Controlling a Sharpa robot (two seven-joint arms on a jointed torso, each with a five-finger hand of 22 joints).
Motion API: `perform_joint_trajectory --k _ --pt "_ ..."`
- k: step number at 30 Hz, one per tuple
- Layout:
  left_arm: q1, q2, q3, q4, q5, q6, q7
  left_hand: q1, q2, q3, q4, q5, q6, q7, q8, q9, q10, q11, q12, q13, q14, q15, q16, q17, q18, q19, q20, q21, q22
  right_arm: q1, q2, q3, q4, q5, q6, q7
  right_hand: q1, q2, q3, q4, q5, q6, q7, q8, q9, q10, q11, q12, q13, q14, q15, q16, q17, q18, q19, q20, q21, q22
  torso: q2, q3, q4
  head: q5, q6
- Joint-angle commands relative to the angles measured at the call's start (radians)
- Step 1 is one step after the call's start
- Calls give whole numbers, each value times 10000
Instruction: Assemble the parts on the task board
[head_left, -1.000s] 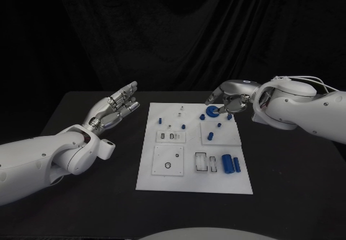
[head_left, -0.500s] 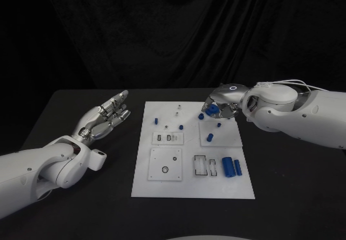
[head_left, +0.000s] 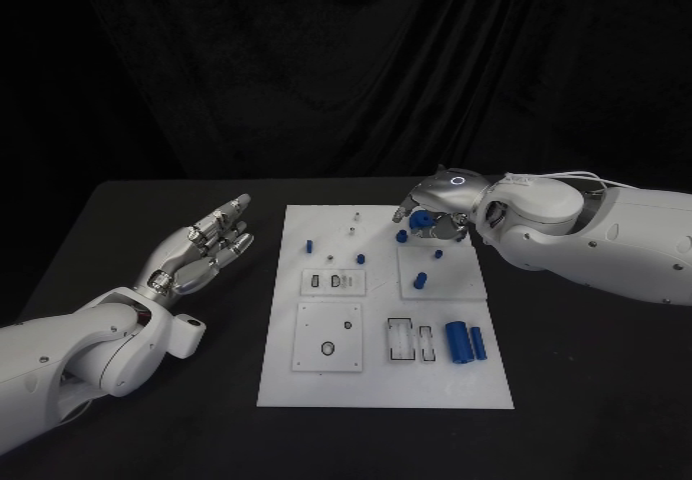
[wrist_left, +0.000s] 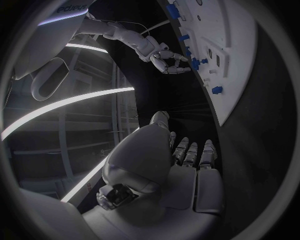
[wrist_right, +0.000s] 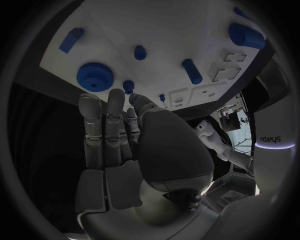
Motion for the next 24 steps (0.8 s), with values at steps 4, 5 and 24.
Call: perform_joint_trajectory --k 4,5,24 --pt "20 2 6 22 -72 1 1822 83 -44 81 -20 46 45 58 8 14 -49 31 -62 -11 -33 -5 -35 -8 4 -48 -5 -41 -8 -15 138 8 -183 -252 -517 41 -129 37 96 9 30 -40 -72 -29 -16 92 26 -65 13 92 25 166 184 -100 130 10 184 258 145 -40 55 -51 109" --pt "20 5 6 16 -72 9 1818 83 -44 81 -20 46 45 58 8 14 -49 31 -62 -11 -33 -5 -35 -8 4 -48 -5 -41 -8 -26 169 8 -230 -253 -510 56 -129 37 96 9 30 -40 -72 -29 -16 92 26 -65 13 92 25 166 184 -100 130 10 184 258 154 -43 55 -51 124" --pt "20 -37 5 26 -72 118 1771 111 -66 165 -31 49 130 149 13 19 -4 144 -55 -6 -13 91 -27 0 -5 -20 70 -14 8 -246 254 8 -456 -256 -388 332 -334 -124 289 146 21 12 -82 0 -6 580 64 -104 41 274 43 603 725 -221 386 34 771 1114 249 -92 56 42 173"
